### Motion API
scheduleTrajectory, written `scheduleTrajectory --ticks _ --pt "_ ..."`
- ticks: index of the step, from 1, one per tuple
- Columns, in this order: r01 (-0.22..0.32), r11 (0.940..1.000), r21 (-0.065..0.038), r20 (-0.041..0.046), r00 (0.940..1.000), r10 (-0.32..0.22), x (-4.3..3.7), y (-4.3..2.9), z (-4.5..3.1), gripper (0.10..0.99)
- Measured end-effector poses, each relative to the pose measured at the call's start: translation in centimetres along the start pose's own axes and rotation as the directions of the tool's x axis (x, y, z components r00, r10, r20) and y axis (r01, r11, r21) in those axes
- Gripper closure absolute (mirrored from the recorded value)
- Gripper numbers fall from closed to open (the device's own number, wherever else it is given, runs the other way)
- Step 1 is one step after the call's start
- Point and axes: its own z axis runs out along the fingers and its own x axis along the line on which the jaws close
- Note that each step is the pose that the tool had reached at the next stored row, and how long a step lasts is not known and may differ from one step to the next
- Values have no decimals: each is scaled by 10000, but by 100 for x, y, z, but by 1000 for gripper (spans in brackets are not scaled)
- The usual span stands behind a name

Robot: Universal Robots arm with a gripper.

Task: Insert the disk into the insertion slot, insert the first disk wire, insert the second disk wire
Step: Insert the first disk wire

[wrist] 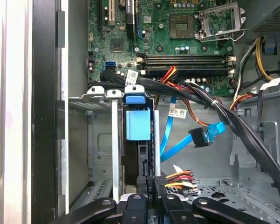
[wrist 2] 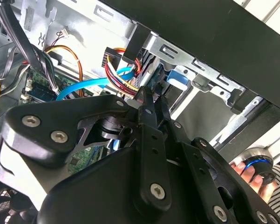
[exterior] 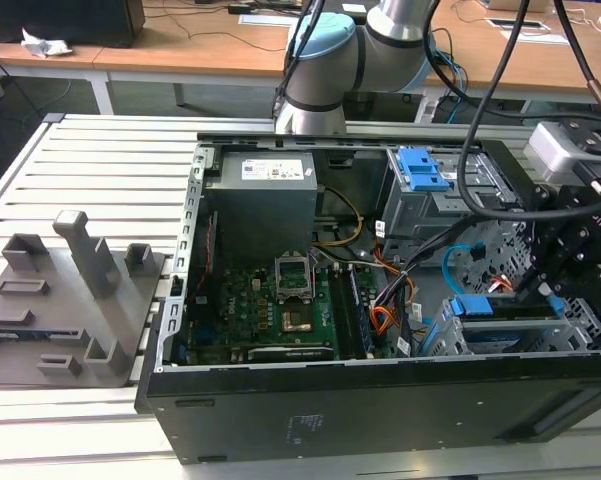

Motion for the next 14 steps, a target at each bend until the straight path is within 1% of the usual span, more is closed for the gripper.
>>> scheduleTrajectory --ticks 9,10,11,12,14 --pt "1 10000 -3 -1 10000 -1 0 -9 17 906" --pt "3 10000 -1 14 10000 -3 -1 -10 23 898" --pt "2 10000 -4 10 10000 -2 -1 -10 23 898" --pt "2 10000 -2 1 10000 -2 0 -9 18 835" --pt "1 10000 -2 -4 10000 -1 0 -4 -56 835"
